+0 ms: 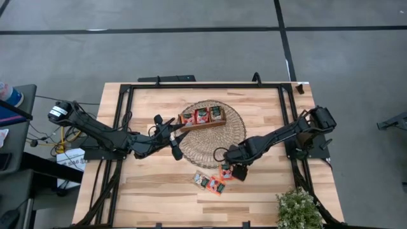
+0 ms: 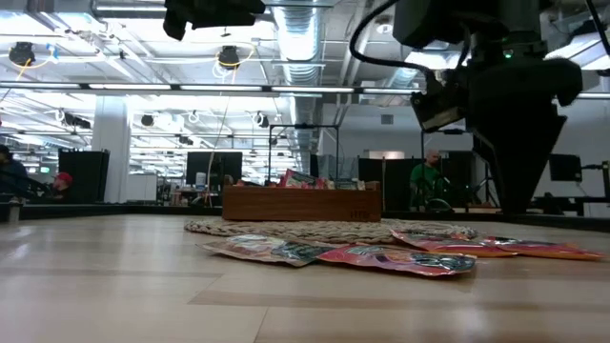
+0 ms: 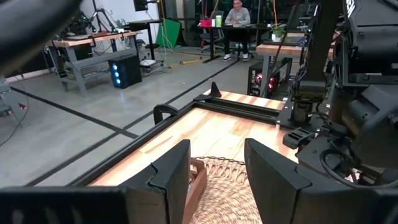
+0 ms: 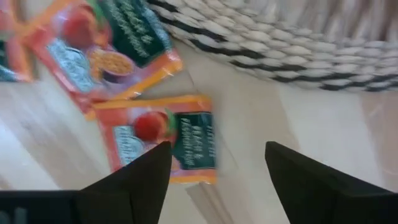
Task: Pick & Place Tea
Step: Put the right orange tea bag into the left side of the wooden organizer
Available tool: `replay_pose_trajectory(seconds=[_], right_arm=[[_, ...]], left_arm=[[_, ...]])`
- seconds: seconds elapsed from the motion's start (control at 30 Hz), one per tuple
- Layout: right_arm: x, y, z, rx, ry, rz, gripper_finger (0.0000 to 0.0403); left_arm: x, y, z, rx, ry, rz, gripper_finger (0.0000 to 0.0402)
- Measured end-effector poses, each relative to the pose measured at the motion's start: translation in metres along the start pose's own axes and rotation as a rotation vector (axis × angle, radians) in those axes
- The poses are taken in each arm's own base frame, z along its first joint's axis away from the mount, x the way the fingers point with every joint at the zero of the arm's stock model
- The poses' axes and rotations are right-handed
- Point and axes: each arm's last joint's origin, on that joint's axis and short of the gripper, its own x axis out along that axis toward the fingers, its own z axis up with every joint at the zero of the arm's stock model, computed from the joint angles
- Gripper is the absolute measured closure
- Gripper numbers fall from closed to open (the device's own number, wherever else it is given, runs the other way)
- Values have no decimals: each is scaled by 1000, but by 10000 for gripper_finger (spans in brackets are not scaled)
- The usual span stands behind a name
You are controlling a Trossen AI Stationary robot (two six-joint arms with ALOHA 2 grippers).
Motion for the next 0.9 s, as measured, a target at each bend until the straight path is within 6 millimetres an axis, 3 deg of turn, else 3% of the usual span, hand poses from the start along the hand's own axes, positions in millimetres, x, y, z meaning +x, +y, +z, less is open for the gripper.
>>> replay_pose_trajectory(seconds=[0.9], right_arm=[[0, 3, -4, -73, -15, -25, 148]], left_arm=[[0, 0, 0, -6, -2, 0, 257]])
